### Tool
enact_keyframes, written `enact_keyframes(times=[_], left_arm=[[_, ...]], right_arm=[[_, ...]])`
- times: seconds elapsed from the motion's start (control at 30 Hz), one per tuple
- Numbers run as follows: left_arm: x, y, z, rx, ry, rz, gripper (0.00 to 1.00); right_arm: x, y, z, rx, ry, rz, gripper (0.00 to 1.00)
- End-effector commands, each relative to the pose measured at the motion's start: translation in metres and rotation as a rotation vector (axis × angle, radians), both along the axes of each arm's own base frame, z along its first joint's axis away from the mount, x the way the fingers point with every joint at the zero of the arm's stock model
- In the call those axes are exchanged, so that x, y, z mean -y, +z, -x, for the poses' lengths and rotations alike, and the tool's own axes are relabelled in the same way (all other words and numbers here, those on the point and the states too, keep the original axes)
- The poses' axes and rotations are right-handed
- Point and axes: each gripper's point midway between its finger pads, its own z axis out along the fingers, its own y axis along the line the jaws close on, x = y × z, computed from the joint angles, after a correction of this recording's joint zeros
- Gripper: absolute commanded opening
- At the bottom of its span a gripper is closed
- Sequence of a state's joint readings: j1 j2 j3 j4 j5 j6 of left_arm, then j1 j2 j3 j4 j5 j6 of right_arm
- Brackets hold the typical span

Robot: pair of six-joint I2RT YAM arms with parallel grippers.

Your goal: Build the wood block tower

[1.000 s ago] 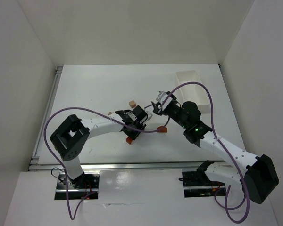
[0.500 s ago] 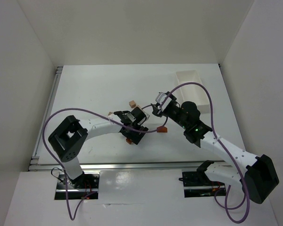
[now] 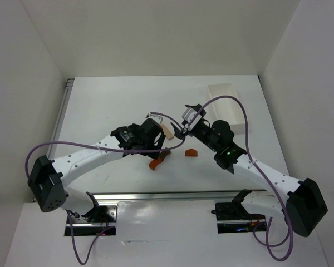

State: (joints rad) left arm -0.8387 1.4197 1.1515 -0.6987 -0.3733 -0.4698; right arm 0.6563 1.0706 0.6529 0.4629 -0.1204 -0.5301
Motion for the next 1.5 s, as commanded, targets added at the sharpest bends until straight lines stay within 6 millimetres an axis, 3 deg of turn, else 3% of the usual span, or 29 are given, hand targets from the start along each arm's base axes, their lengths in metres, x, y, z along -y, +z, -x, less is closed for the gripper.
enact_keyframes(times=[0.0, 0.07, 0.13, 0.17, 0.27, 0.4, 0.47, 0.57, 0.67, 0.7, 0.77, 0.87, 0.93, 0.97, 1.0, 1.1, 1.13, 1.23, 1.37, 1.4, 1.47], left_arm=[[-0.049, 0.061, -0.017, 0.130, 0.433, 0.126, 0.99], [-0.073, 0.076, -0.019, 0.162, 0.604, 0.205, 0.99], [-0.093, 0.083, -0.015, 0.164, 0.708, 0.261, 0.99], [-0.111, 0.092, -0.015, 0.189, 0.720, 0.315, 0.99], [-0.117, 0.115, -0.028, 0.289, 0.644, 0.547, 0.99], [-0.125, 0.119, -0.034, 0.350, 0.611, 0.582, 0.99], [-0.122, 0.111, -0.039, 0.324, 0.593, 0.549, 0.99], [-0.105, 0.076, -0.047, 0.190, 0.522, 0.490, 0.99], [-0.095, 0.052, -0.054, 0.117, 0.496, 0.465, 0.99], [-0.091, 0.038, -0.055, 0.080, 0.482, 0.448, 0.99], [-0.084, 0.033, -0.055, 0.076, 0.454, 0.442, 0.99], [-0.079, 0.030, -0.056, 0.091, 0.443, 0.389, 0.99], [-0.078, 0.033, -0.062, 0.111, 0.438, 0.365, 0.99], [-0.076, 0.025, -0.062, 0.094, 0.438, 0.331, 0.99], [-0.075, 0.030, -0.068, 0.111, 0.447, 0.308, 0.99], [-0.063, 0.010, -0.068, 0.073, 0.429, 0.209, 0.99], [-0.051, 0.012, -0.069, 0.080, 0.404, 0.202, 0.99], [-0.043, 0.002, -0.066, 0.051, 0.397, 0.159, 0.99], [-0.040, 0.009, -0.063, 0.074, 0.381, 0.211, 0.99], [-0.037, 0.010, -0.059, 0.070, 0.365, 0.239, 0.99], [-0.050, 0.009, -0.050, 0.066, 0.377, 0.271, 0.99]], right_arm=[[0.006, -0.029, -0.022, -0.075, -0.089, 0.027, 0.94], [0.002, -0.029, -0.033, -0.107, -0.117, 0.005, 0.95], [-0.001, -0.051, -0.043, -0.179, -0.143, 0.034, 0.96], [-0.004, -0.048, -0.048, -0.185, -0.152, 0.026, 0.96], [-0.010, -0.072, -0.056, -0.277, -0.169, 0.025, 1.00], [-0.008, -0.061, -0.060, -0.288, -0.191, -0.022, 1.00], [-0.020, -0.023, -0.051, -0.240, -0.100, -0.082, 1.00], [-0.047, 0.033, -0.027, -0.229, 0.100, -0.163, 1.00], [-0.064, 0.066, -0.015, -0.255, 0.212, -0.223, 1.00], [-0.066, 0.089, -0.014, -0.228, 0.232, -0.255, 1.00], [-0.073, 0.091, -0.016, -0.253, 0.258, -0.270, 1.00], [-0.086, 0.122, -0.014, -0.234, 0.327, -0.295, 1.00], [-0.093, 0.131, -0.008, -0.232, 0.389, -0.295, 1.00], [-0.099, 0.130, -0.008, -0.253, 0.416, -0.298, 1.00], [-0.103, 0.144, -0.003, -0.243, 0.458, -0.304, 1.00], [-0.118, 0.153, -0.004, -0.241, 0.491, -0.319, 1.00], [-0.119, 0.169, -0.006, -0.212, 0.497, -0.331, 1.00], [-0.137, 0.164, -0.015, -0.242, 0.479, -0.335, 1.00], [-0.122, 0.168, -0.050, -0.192, 0.278, -0.372, 1.00], [-0.111, 0.173, -0.060, -0.170, 0.193, -0.394, 1.00], [-0.089, 0.175, -0.077, -0.165, 0.092, -0.412, 1.00]])
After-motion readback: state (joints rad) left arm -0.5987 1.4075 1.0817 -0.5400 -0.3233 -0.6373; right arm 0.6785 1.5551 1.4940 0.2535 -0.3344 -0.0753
